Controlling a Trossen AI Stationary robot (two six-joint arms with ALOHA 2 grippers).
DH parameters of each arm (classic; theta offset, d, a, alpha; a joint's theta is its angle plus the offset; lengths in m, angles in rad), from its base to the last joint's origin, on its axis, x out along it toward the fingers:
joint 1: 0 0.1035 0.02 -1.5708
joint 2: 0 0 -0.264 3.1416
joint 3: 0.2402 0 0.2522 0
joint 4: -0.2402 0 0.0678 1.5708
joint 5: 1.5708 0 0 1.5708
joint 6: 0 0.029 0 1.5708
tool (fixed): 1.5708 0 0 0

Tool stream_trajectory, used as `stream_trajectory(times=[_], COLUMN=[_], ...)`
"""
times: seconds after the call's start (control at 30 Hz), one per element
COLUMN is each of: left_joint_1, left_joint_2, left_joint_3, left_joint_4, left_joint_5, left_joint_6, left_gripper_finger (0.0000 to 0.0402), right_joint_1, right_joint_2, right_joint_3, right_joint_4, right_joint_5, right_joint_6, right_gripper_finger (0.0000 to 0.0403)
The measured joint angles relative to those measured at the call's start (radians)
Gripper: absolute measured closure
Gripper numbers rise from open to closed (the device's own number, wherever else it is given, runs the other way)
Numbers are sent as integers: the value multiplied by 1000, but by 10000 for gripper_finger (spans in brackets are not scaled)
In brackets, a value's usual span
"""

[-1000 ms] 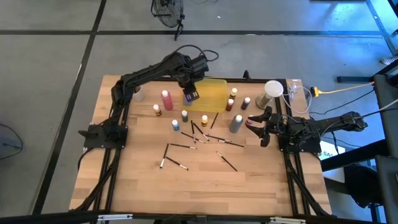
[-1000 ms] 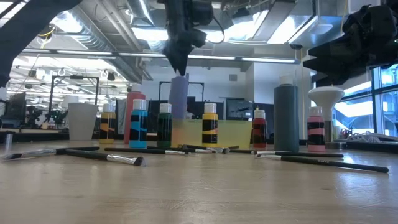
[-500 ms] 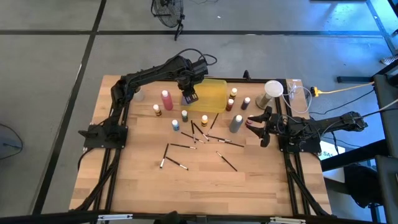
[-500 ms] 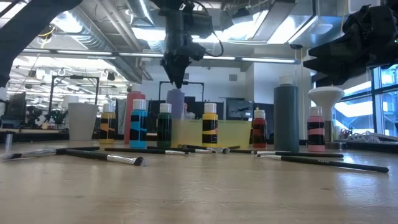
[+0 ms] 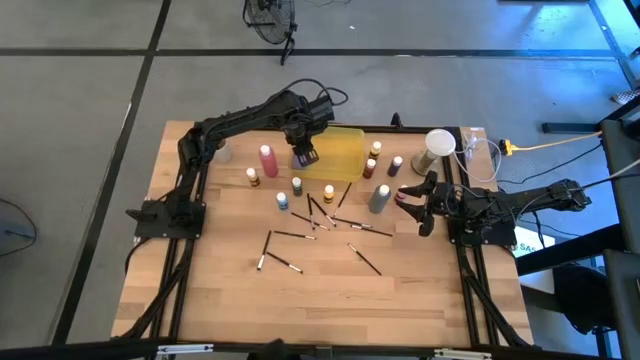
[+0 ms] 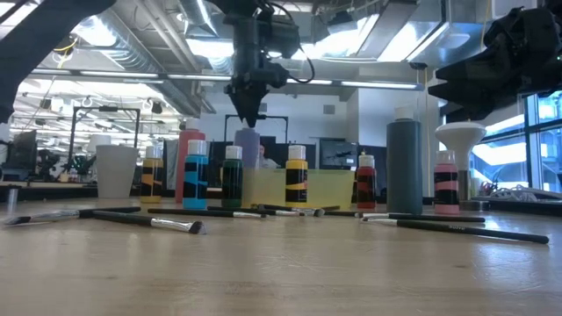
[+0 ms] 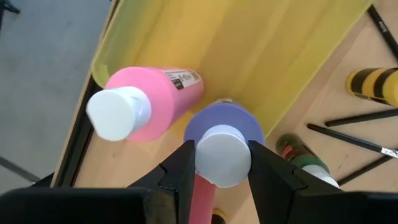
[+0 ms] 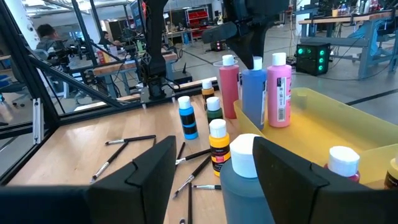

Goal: Pick & Place Paint Supplies
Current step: Put the large purple paint bottle into the yellow bin

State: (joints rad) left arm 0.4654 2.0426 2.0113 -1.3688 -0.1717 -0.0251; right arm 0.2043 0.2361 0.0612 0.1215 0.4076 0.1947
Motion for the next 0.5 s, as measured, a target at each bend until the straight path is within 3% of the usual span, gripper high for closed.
stream_trajectory(times=[0.23,0.5], left_joint_1=[-2,-19], left_joint_2=[0,0], left_joint_3=[2,2], left_joint_4=[-39,-41], left_joint_5=[-32,-30], left_joint_6=[-5,23], left_gripper_finger=[250,265], right_joint_1=[0,0], right_joint_2=[0,0], right_joint_3=[0,0], right_joint_4=[0,0], right_joint_5=[0,2], right_joint_6=[0,0], right_gripper_finger=[188,188])
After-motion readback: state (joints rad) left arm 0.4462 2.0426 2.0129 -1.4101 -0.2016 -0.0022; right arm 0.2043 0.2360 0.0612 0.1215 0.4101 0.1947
